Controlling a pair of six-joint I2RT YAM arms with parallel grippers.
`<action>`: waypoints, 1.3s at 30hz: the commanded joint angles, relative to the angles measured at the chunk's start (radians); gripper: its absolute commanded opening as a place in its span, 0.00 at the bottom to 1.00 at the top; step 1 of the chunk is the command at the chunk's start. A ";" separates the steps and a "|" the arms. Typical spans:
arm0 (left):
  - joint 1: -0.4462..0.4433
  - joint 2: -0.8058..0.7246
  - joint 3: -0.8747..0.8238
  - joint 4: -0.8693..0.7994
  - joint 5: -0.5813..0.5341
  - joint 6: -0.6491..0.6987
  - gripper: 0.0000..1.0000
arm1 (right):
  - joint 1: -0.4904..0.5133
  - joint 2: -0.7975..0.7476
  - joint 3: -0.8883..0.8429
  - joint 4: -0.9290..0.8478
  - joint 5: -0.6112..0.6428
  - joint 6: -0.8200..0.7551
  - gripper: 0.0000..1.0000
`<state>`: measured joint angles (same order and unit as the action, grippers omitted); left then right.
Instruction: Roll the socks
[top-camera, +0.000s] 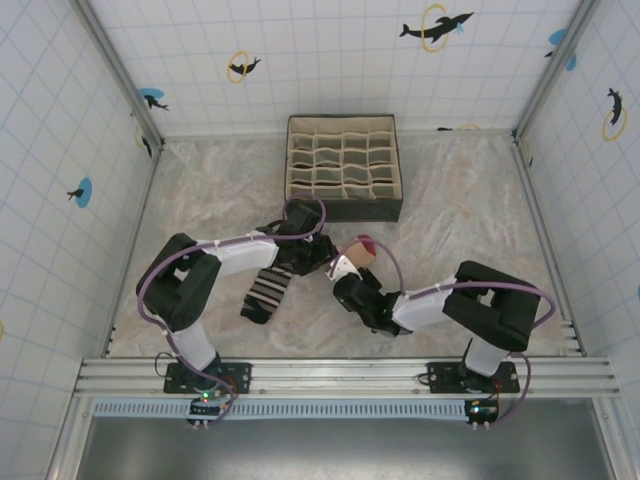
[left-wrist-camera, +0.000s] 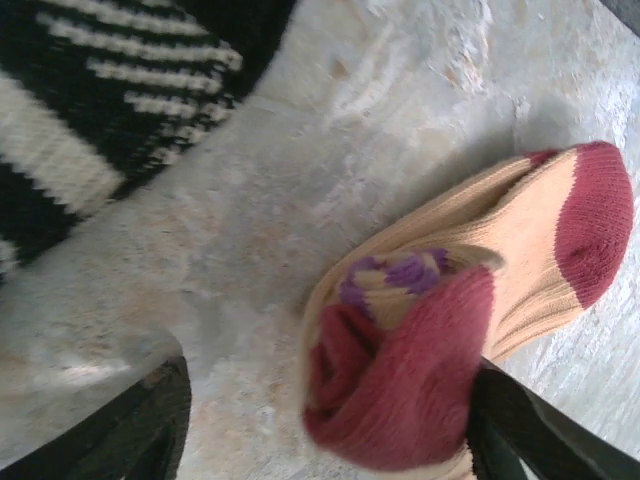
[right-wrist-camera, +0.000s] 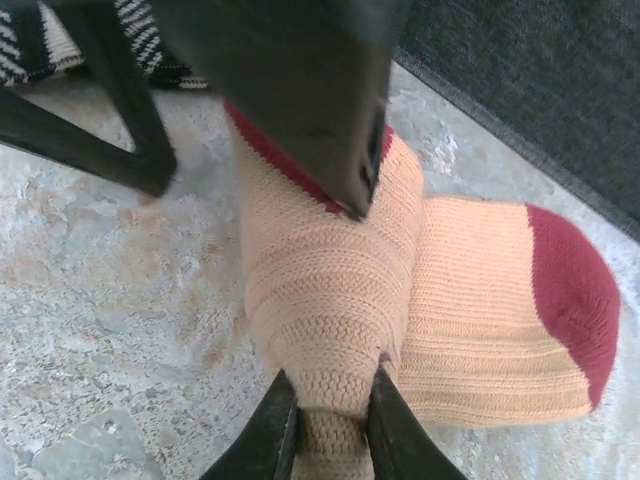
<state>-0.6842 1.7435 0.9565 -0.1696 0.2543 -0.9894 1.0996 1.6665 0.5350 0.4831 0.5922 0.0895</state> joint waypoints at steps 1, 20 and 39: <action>0.026 -0.047 0.011 -0.087 -0.010 0.036 0.75 | -0.058 -0.005 -0.052 -0.093 -0.176 0.075 0.04; 0.004 -0.211 -0.153 0.263 0.026 0.049 0.76 | -0.419 -0.006 -0.183 0.031 -0.894 0.356 0.01; -0.064 -0.039 -0.125 0.330 -0.027 0.090 0.64 | -0.524 0.073 -0.078 -0.061 -1.056 0.651 0.00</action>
<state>-0.7456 1.6852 0.8085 0.1444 0.2504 -0.9379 0.5812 1.6871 0.4580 0.6601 -0.4805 0.6849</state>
